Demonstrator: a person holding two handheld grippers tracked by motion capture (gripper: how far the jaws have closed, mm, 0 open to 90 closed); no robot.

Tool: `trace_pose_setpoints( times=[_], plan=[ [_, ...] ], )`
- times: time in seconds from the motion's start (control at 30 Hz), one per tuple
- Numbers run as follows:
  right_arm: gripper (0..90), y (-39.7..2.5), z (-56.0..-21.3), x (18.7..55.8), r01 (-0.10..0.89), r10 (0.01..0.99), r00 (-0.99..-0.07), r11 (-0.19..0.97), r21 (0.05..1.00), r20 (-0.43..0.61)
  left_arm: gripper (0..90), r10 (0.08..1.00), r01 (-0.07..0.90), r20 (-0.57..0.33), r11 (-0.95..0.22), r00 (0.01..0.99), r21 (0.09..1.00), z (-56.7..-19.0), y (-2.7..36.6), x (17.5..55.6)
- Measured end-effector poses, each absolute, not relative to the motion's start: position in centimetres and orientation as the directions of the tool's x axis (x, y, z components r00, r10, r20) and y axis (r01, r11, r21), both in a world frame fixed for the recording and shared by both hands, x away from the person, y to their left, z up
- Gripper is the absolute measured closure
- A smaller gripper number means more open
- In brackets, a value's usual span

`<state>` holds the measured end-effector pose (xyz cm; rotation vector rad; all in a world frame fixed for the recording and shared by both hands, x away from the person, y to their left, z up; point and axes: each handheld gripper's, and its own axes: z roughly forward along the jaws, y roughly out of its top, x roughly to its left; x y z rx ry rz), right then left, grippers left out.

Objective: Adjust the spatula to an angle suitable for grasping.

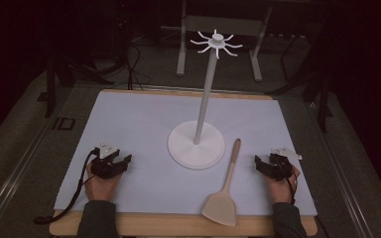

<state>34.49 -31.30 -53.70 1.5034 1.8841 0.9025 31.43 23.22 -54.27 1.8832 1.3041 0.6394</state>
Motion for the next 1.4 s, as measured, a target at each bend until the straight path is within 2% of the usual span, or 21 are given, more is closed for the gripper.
trace_pose_setpoints(
  times=[0.3, 0.53, 1.13, 1.4],
  plan=[
    [34.6, -31.1, -53.4, 34.0, 0.627, 0.976, -0.217, 0.123, 0.770, 0.021, 44.7, 0.933, 0.570, -0.020, -0.202, 0.360, 0.797, -54.3, 23.2, 31.5],
    [34.6, -29.9, -52.4, 33.6, 0.620, 0.965, -0.261, 0.135, 0.773, 0.041, 44.0, 0.932, 0.573, -0.012, -0.213, 0.363, 0.792, -54.3, 23.1, 31.6],
    [33.7, -23.8, -52.0, 33.6, 0.657, 0.905, -0.415, 0.230, 0.718, 0.091, 42.9, 0.930, 0.576, 0.004, -0.232, 0.369, 0.784, -54.4, 22.9, 31.7],
    [34.8, -22.8, -52.8, 34.5, 0.708, 0.909, -0.402, 0.236, 0.666, 0.105, 42.7, 0.929, 0.577, 0.005, -0.235, 0.371, 0.782, -54.4, 22.9, 31.7]
  ],
)
